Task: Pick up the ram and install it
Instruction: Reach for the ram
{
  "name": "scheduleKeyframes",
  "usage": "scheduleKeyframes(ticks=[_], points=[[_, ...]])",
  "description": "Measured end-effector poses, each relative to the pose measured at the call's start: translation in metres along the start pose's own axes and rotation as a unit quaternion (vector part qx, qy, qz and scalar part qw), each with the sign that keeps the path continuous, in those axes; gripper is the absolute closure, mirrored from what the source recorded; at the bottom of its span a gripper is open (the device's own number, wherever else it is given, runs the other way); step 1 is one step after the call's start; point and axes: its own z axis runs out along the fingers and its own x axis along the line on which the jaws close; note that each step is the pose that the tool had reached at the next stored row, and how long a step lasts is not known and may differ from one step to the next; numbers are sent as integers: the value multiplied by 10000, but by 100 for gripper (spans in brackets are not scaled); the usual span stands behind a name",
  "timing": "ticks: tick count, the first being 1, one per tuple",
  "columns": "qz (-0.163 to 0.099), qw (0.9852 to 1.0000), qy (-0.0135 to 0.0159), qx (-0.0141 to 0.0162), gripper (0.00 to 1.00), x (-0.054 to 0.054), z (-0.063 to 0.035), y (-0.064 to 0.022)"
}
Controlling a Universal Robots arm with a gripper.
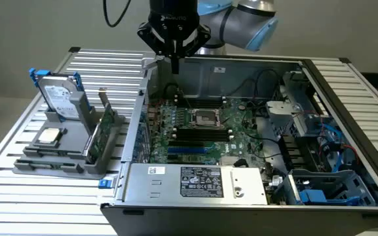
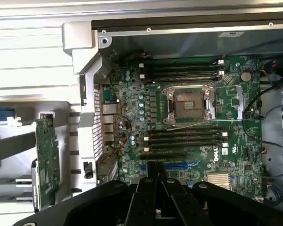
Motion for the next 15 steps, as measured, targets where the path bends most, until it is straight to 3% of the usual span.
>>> scheduleKeyframes(ticks=[12, 14, 15], points=[[1, 10000, 9, 1, 89, 11, -1, -1], [5, 9999, 112, 9, 89, 54, 1, -4], [7, 9999, 148, 11, 89, 85, 2, -6]])
